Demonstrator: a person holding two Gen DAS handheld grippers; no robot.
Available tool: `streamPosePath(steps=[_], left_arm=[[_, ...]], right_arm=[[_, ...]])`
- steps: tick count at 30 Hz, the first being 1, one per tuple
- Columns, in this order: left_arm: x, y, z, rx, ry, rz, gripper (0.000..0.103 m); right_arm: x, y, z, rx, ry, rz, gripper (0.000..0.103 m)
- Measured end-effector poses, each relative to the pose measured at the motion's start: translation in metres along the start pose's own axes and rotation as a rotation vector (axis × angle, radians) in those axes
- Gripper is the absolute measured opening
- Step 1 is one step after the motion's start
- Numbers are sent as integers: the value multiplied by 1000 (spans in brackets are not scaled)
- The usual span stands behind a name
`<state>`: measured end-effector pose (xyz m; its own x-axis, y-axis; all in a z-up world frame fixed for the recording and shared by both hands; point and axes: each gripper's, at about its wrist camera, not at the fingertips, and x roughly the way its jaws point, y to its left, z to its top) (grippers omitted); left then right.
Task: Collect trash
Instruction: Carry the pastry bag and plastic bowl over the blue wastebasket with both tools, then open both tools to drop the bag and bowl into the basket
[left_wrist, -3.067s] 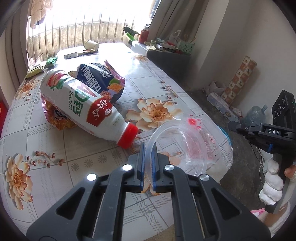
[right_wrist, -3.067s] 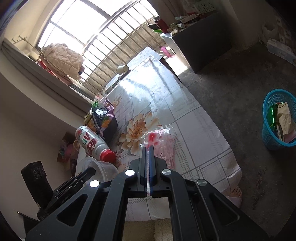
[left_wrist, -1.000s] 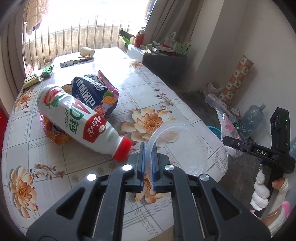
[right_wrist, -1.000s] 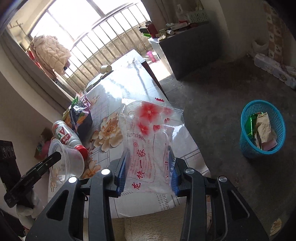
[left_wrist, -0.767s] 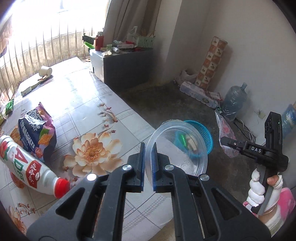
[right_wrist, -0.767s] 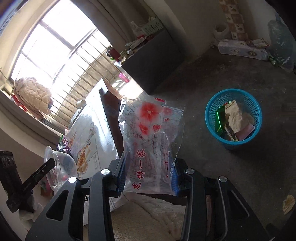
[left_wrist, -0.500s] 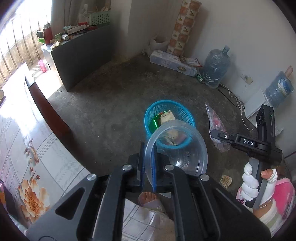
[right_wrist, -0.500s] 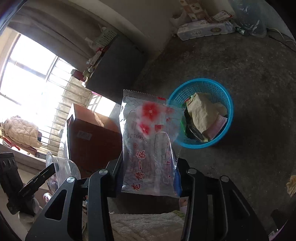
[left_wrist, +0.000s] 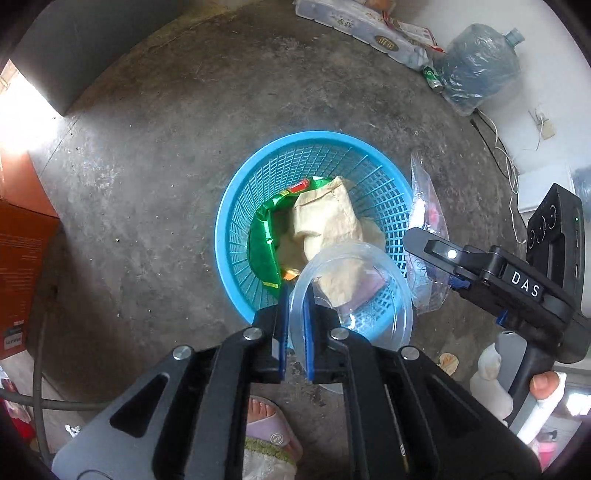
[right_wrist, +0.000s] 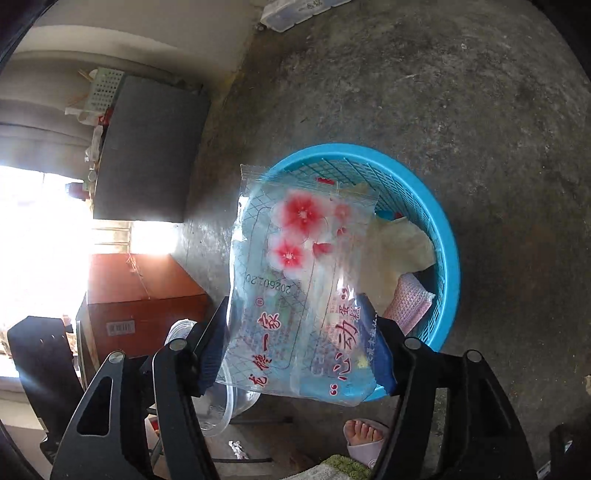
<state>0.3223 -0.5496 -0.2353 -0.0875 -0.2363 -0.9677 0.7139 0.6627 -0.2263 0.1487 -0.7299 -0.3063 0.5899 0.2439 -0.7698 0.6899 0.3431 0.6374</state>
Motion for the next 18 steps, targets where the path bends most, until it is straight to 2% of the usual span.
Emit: streamPosePath(steps=[1, 2, 3, 6, 10, 14, 18], left_arm=[[8, -2, 2, -4, 6, 6, 16], [15, -2, 6, -10, 9, 6, 28], [19, -2, 7, -18, 9, -6, 32], [22, -7, 9, -15, 17, -41, 33], [6, -10, 10, 4, -17, -56, 34], [-32, -10, 6, 12, -79, -80, 34], [-89, -5, -14, 24, -167, -130, 34]], right_arm=[[7, -2, 5, 2, 1, -11, 68], [12, -3, 8, 1, -1, -29, 70], [17, -3, 11, -8, -2, -43, 71], [24, 0, 12, -45, -5, -70, 76], [19, 5, 13, -87, -32, -97, 80], [0, 13, 8, -102, -86, -117, 81], [-36, 26, -7, -118, -165, -86, 81]])
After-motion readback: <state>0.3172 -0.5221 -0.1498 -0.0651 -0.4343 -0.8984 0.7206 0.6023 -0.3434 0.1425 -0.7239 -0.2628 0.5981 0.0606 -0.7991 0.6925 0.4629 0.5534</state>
